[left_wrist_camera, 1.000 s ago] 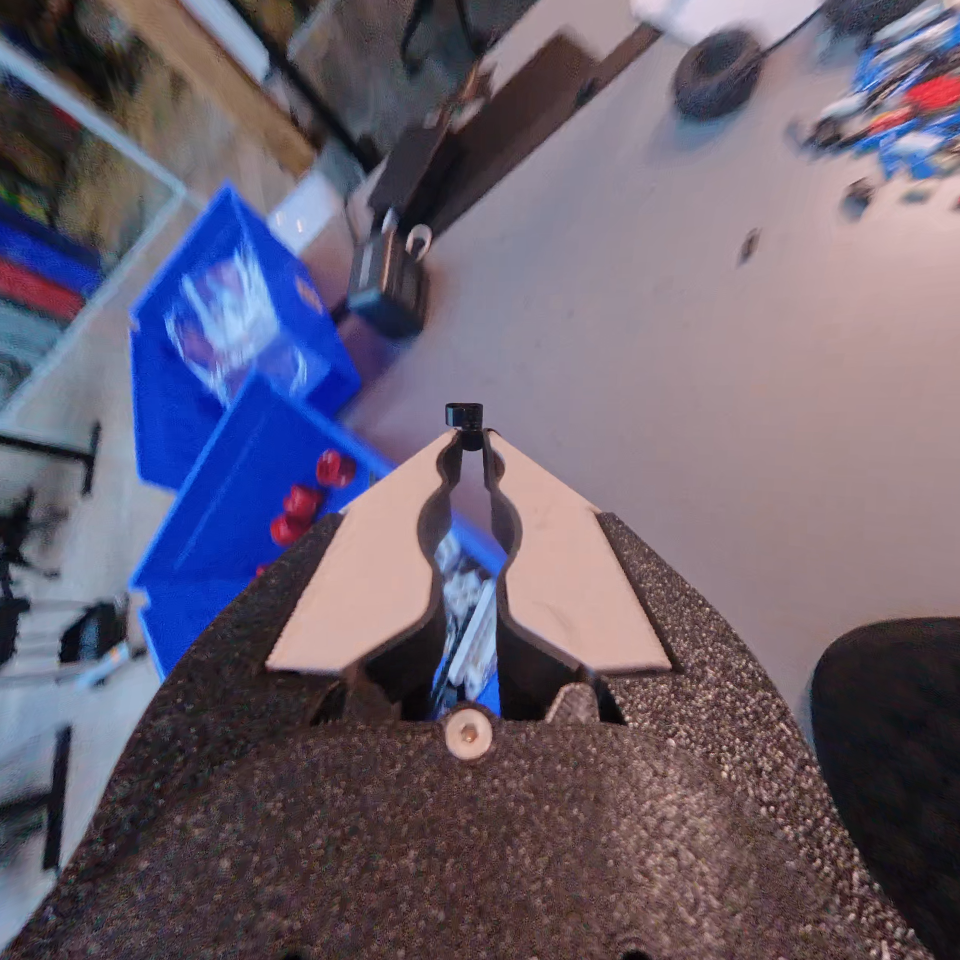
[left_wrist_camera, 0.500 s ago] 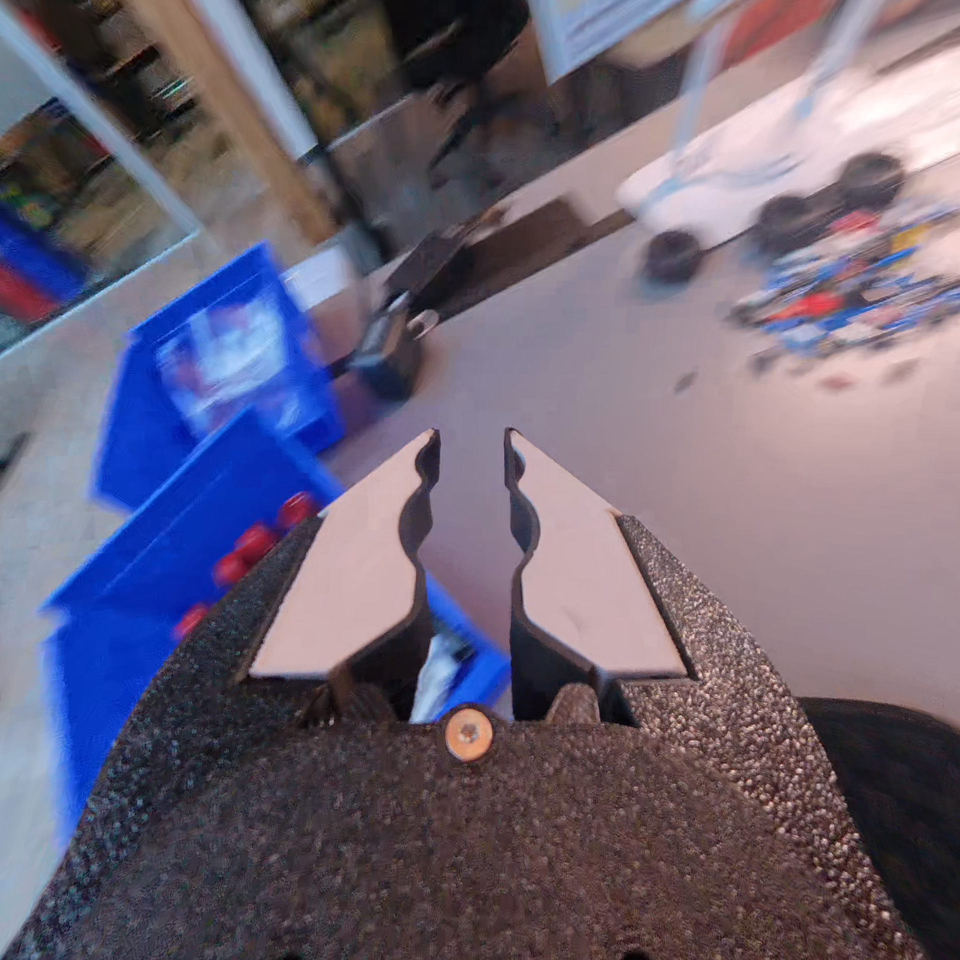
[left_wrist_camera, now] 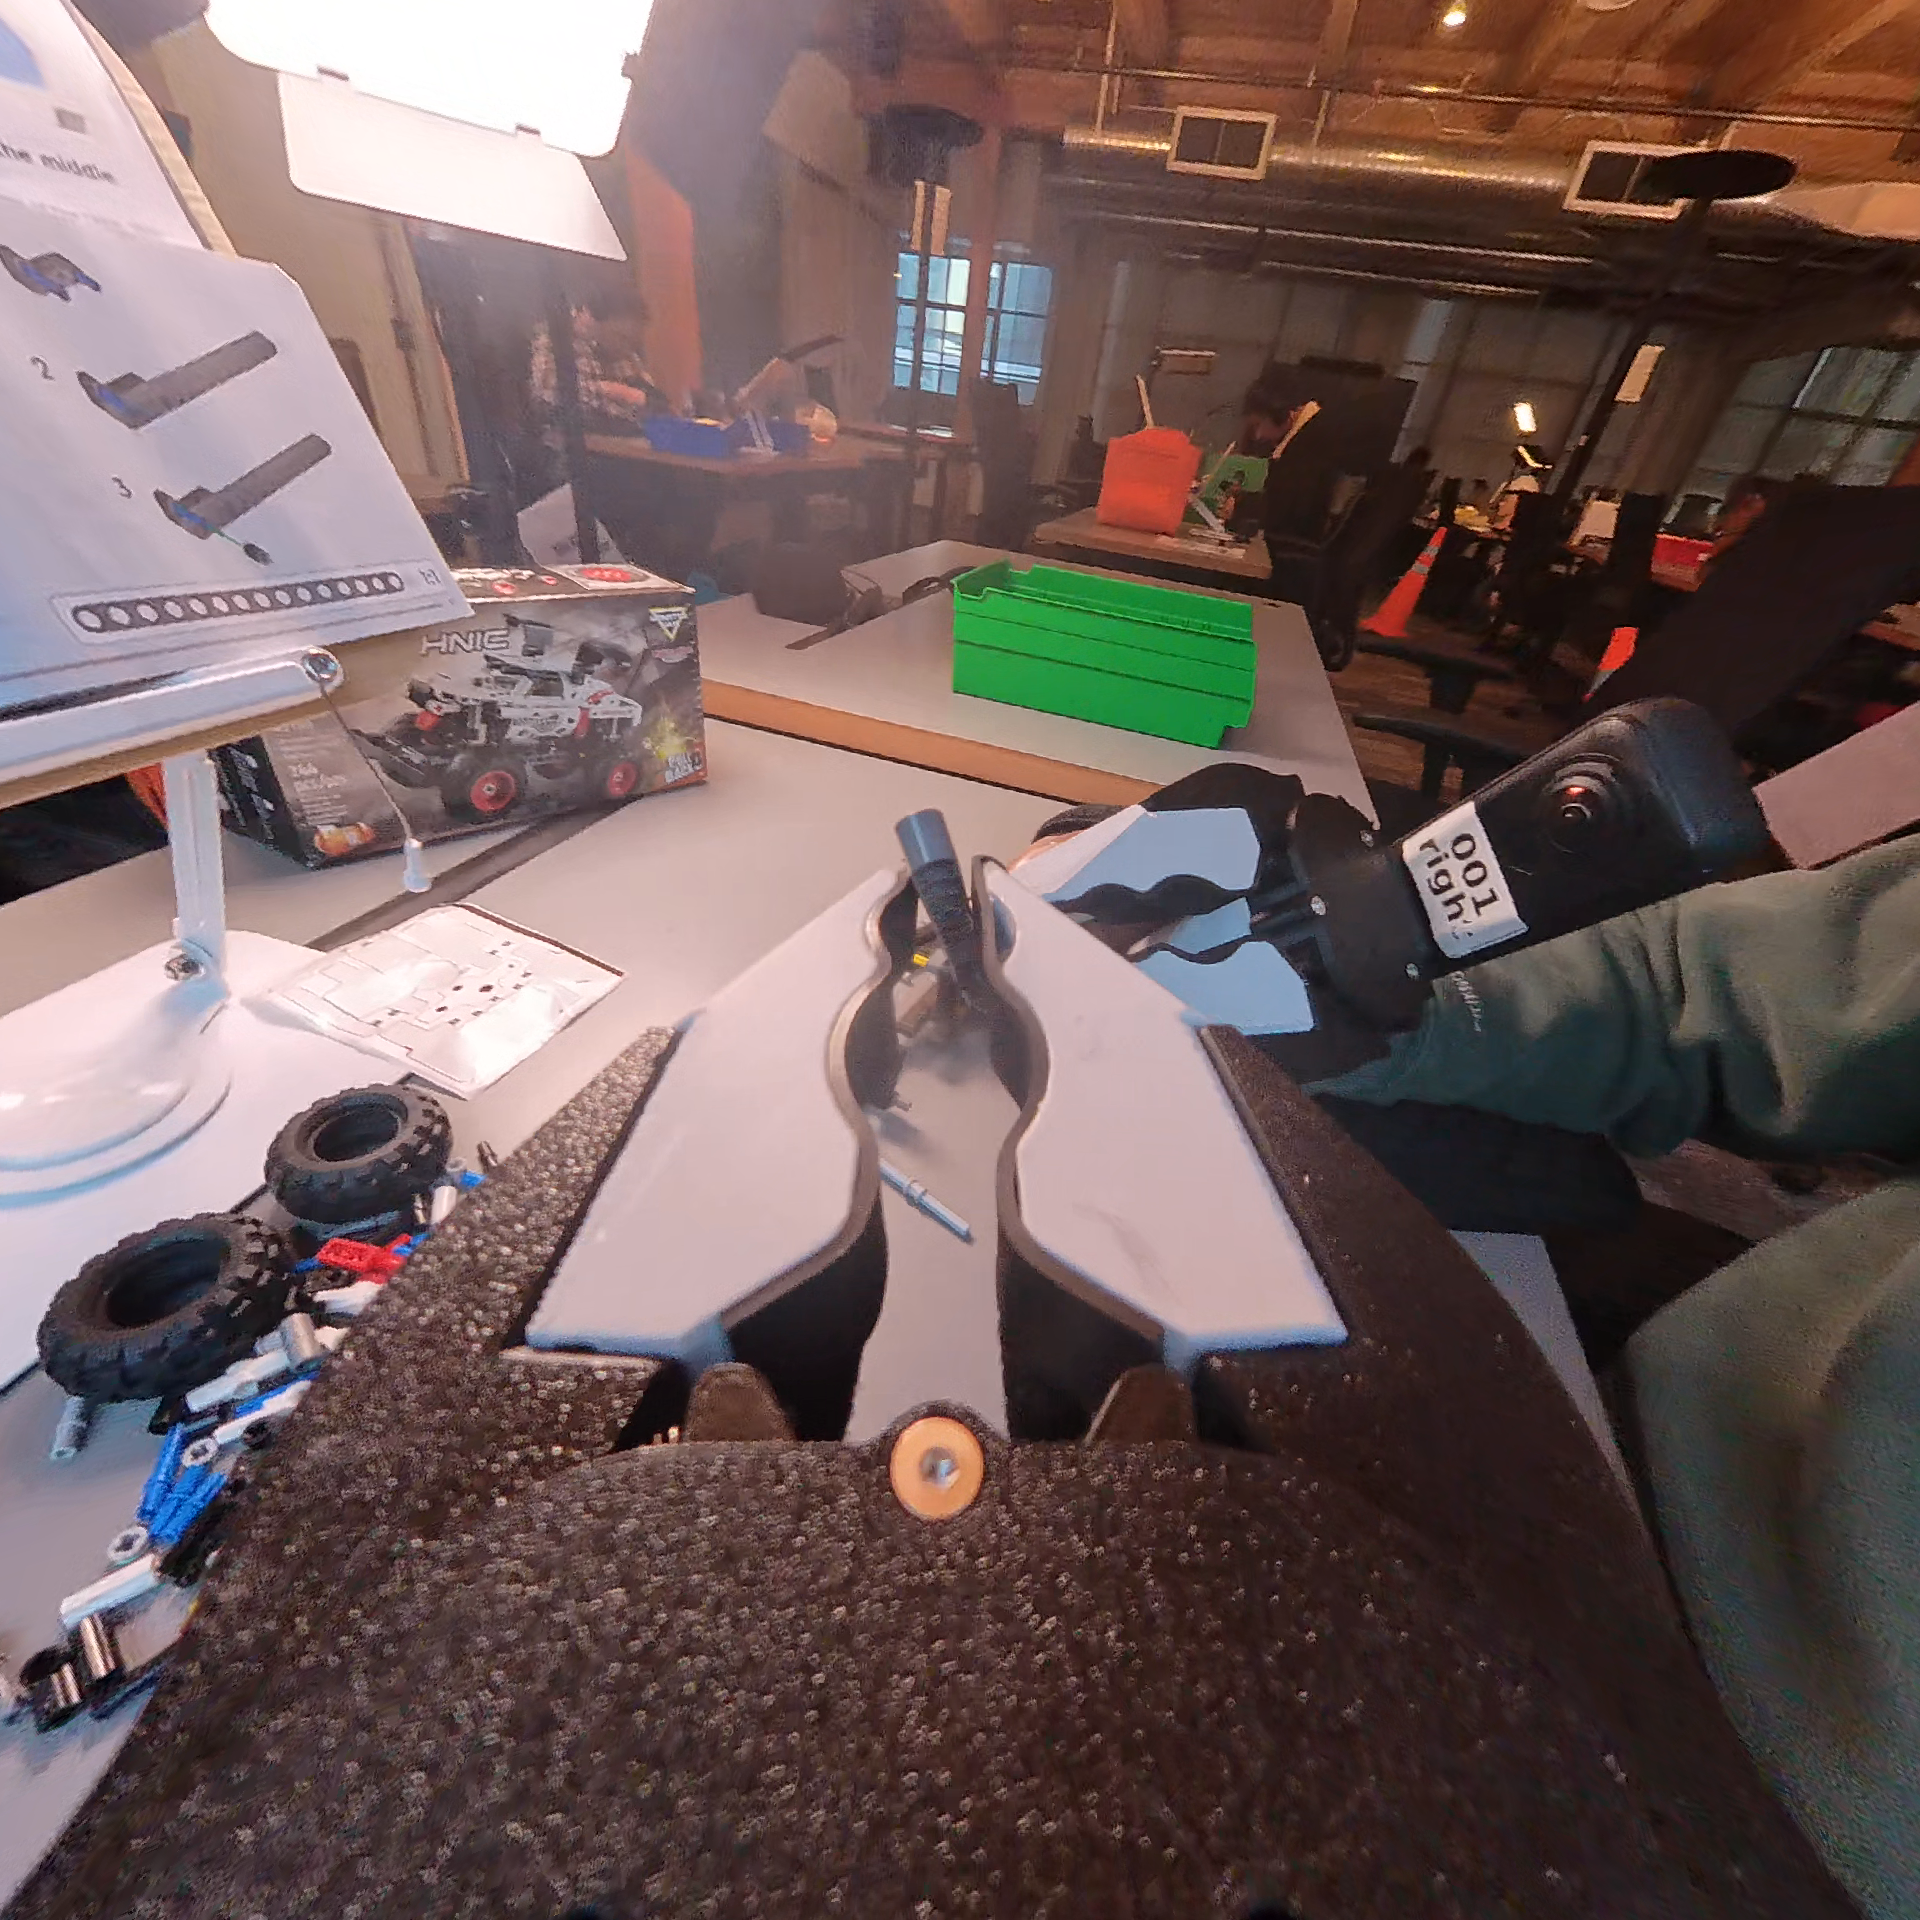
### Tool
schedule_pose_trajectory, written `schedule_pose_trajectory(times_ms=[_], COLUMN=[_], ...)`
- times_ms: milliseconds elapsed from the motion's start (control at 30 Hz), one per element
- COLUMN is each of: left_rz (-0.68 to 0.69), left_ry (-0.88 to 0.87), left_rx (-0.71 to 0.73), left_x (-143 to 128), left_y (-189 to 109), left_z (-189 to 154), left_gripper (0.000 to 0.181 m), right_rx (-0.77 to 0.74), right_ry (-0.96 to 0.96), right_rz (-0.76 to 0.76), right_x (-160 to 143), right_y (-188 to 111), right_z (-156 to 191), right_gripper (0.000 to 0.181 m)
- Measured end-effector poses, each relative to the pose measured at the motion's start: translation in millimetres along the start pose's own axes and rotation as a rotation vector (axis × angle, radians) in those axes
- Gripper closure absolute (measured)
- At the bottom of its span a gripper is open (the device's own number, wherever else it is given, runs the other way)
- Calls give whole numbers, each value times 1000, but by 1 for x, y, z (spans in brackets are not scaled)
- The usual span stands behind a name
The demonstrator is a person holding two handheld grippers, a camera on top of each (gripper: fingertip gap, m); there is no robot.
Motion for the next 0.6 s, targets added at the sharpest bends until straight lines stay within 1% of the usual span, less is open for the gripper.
schedule_pose_trajectory(times_ms=[67,167,267,367,433,500,567,600], left_rz=[-20,-58,-65,-62,-13,62,134,153], left_ry=[19,-3,-30,-21,54,223,289,308], left_rx=[24,40,35,22,-2,-23,-97,-134], left_x=[-2,-6,-9,-12,-15,-23,-34,-39], left_y=[-1,-8,-13,-16,-18,-21,-24,-26], left_z=[2,7,8,10,8,6,0,-3], left_gripper=[171,171,172,173,174,174,175,174], right_rx=[-13,-17,-13,8,117,261,368,407], right_ry=[-18,-18,-43,-74,-1,168,341,393], right_rz=[13,33,33,36,6,-77,-133,-161], right_x=[-1,-3,-3,-2,-4,0,4,5], right_y=[0,3,5,6,7,4,2,0], right_z=[0,3,9,15,22,25,19,16], right_gripper=[174,174,174,174,172,160,154,156])
Point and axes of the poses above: each gripper's, where its closed fingertips meet, y out along the fingers, x out of its top, z = x × y across the jaws, the point moved 7 cm from there along -y, back along the fingers, and after that the axes turned 14 degrees about -y, right-handed, at the moved point
